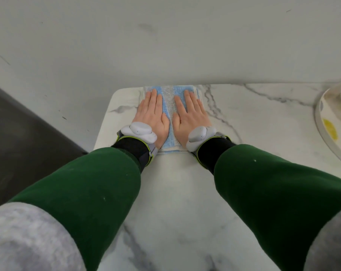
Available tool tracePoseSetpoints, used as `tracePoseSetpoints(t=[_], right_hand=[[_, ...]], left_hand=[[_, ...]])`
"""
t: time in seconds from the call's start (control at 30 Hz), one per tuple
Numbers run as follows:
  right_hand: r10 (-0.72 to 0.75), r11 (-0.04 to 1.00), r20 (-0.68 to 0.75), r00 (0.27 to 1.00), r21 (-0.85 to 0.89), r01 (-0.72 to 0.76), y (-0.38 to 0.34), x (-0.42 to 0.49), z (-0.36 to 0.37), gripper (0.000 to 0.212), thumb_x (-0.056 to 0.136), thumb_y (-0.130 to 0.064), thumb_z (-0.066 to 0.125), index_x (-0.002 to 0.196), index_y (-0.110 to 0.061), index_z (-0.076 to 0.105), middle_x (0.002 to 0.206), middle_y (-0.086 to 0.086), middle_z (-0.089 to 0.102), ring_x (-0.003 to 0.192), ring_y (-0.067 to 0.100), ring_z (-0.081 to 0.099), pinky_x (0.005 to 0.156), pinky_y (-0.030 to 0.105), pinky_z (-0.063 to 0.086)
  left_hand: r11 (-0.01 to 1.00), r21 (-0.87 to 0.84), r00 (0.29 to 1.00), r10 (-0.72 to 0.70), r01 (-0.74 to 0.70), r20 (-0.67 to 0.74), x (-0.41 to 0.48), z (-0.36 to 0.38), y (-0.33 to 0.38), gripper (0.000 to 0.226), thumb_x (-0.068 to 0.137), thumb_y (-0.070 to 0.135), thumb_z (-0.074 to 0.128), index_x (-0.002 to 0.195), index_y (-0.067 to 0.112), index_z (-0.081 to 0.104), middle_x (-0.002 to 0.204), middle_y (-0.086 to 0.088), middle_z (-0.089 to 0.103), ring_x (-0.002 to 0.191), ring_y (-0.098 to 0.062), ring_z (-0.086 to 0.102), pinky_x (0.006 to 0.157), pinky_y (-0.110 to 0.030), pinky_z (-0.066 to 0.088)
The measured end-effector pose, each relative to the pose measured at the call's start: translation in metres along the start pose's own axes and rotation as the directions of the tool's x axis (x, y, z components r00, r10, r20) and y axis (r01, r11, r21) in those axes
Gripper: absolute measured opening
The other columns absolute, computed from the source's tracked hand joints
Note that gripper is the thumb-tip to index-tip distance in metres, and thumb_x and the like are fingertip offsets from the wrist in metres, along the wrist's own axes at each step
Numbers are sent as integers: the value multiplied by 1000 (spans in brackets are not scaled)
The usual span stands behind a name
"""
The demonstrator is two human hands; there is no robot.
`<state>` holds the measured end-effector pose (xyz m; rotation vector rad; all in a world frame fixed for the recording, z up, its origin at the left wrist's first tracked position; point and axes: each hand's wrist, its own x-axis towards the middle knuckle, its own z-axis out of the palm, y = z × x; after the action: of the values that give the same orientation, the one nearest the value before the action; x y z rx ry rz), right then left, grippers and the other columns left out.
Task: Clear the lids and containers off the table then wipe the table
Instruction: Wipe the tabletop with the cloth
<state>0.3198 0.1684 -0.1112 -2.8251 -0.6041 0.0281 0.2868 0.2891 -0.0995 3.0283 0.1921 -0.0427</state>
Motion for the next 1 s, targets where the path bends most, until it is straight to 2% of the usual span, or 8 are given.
tracePoseSetpoints(t=[0.4,1.0], right_hand=[[-15,1000,12,1000,-4,15,-8,-82,3,56,99,-30,21,152,-15,9,160,10,0,148,21,-4,120,32,-6],[-93,995,51,994,-16,94,-46,-309,7,56,99,-30,23,151,-12,11,159,14,3,148,24,-1,119,33,-5]], left_hand=[[1000,-23,1000,20,-19,19,-87,2,10,58,101,23,21,152,2,2,161,-12,-5,150,-22,-6,124,-32,1],[998,-64,999,-18,20,37,-321,14,38,59,100,22,23,151,0,3,161,-14,-4,150,-23,-6,124,-33,1]])
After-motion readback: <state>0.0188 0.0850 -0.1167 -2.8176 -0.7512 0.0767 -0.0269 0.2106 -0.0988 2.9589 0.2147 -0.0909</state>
